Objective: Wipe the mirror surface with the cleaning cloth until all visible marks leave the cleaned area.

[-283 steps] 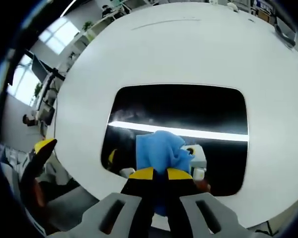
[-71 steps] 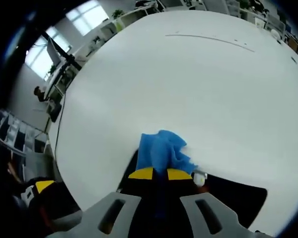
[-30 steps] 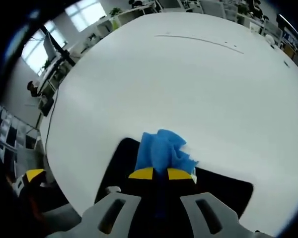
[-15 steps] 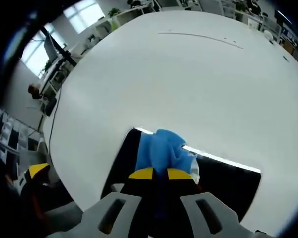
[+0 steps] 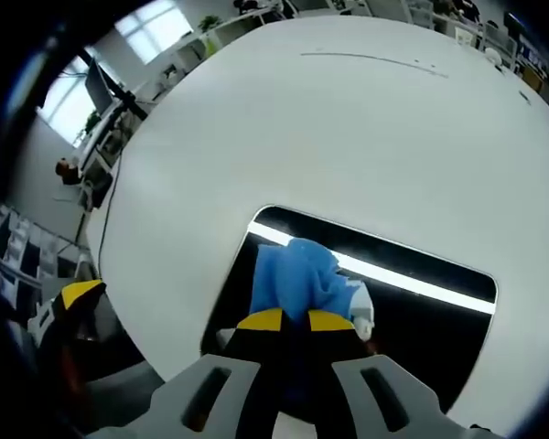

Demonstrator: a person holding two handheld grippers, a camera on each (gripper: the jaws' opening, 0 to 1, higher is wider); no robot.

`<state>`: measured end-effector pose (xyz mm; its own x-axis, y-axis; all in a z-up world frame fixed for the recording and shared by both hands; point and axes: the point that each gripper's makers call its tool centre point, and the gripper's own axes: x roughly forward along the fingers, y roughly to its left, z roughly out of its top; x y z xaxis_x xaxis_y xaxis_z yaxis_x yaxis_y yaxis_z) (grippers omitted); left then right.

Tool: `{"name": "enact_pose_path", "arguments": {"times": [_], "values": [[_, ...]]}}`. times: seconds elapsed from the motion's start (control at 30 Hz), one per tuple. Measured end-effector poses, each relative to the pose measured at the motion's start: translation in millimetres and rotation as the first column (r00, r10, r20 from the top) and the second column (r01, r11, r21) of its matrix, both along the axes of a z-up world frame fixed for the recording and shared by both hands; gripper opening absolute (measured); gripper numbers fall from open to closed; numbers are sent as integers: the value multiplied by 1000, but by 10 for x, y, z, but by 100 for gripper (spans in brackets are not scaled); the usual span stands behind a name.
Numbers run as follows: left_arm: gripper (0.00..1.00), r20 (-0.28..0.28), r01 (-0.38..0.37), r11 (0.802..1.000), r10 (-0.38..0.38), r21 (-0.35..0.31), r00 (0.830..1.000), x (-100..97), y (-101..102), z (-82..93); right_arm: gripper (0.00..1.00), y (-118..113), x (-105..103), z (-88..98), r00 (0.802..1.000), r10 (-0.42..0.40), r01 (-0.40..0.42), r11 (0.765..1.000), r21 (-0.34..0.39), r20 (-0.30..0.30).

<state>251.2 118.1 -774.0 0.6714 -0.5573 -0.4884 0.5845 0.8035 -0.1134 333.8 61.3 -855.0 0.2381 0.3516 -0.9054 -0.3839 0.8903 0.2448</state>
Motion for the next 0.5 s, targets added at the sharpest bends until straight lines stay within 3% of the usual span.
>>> {"name": "enact_pose_path", "arguments": {"times": [0.27,0.5], "values": [[99,2,-5,999,4,41,1000,5,17,-42,2,31,-168,-1,1000,4,-3,999,39,-24],[99,20,-17,999,16,43,1000,27,37,-17,2,56,-388,-21,997,74,-72,996,57,-22]]}}
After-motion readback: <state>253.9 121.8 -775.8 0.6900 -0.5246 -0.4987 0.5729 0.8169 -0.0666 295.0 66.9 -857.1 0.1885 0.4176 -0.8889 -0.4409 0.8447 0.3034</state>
